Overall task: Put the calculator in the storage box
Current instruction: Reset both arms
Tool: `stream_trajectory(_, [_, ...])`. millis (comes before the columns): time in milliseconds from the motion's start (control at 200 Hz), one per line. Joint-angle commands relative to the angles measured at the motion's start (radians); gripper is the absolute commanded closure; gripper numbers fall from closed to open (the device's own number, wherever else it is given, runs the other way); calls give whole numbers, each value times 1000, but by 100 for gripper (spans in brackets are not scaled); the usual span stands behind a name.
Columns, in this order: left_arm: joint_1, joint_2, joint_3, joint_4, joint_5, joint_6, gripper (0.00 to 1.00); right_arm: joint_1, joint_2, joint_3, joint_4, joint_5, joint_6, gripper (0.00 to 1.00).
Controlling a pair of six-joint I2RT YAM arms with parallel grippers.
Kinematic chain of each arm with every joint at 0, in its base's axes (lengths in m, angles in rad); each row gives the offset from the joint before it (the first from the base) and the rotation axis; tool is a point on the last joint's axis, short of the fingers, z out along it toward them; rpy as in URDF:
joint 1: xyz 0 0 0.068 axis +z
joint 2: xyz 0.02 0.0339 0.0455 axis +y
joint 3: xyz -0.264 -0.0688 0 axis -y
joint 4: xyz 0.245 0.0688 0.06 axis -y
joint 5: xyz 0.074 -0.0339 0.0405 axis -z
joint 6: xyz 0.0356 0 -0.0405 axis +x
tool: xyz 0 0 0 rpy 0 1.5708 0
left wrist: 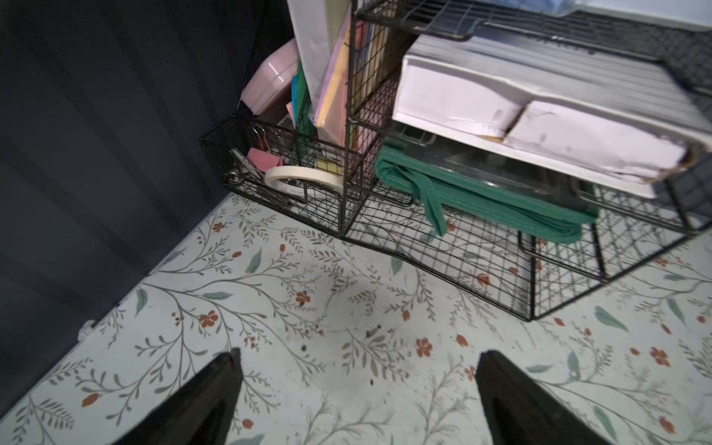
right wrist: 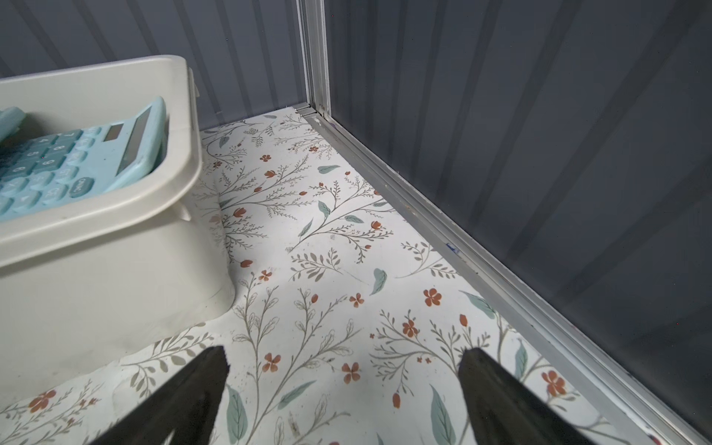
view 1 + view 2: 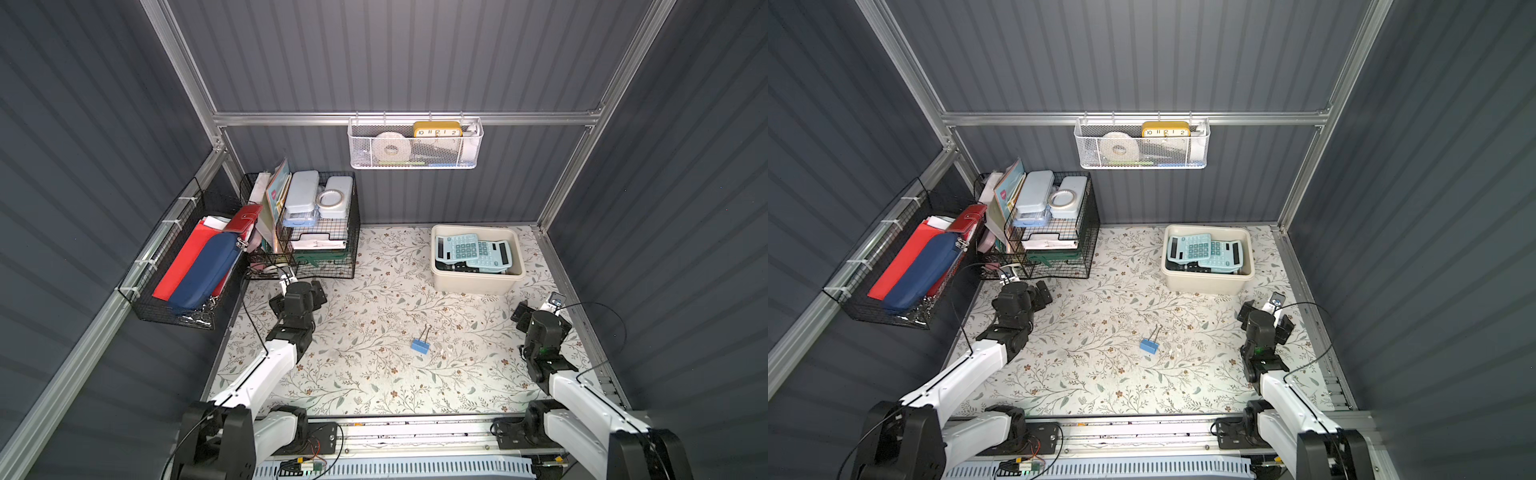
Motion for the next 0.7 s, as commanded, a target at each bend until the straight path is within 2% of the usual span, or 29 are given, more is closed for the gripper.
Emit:
stream_trajectory(0, [53, 52, -60, 238, 99, 106, 1, -6, 102, 43, 215, -35, -19, 1])
stream_trajectory(95, [80, 112, -107, 409, 149, 156, 1, -5, 194, 64, 321, -62, -43, 1])
stream_trajectory(270, [82, 235, -85, 569, 204, 203, 1, -5, 386, 79, 513, -105, -89, 1])
stream_trajectory(390, [83, 304, -90, 742, 276, 249, 1, 12, 501, 69, 688, -217, -179, 1])
stream_trajectory(530, [83, 371, -105, 897, 351, 264, 1, 37, 564, 101, 688, -292, -231, 1])
stream_trajectory(645, [86, 522, -163, 1168, 395, 289, 1, 31, 584, 138, 650, -280, -220, 1])
stream_trajectory(665, [87, 546, -164, 1230, 394, 327, 1, 31, 580, 142, 633, -279, -217, 1])
stream_trajectory(695, [87, 531, -150, 1170, 400, 299, 1, 30, 573, 150, 605, -278, -213, 1])
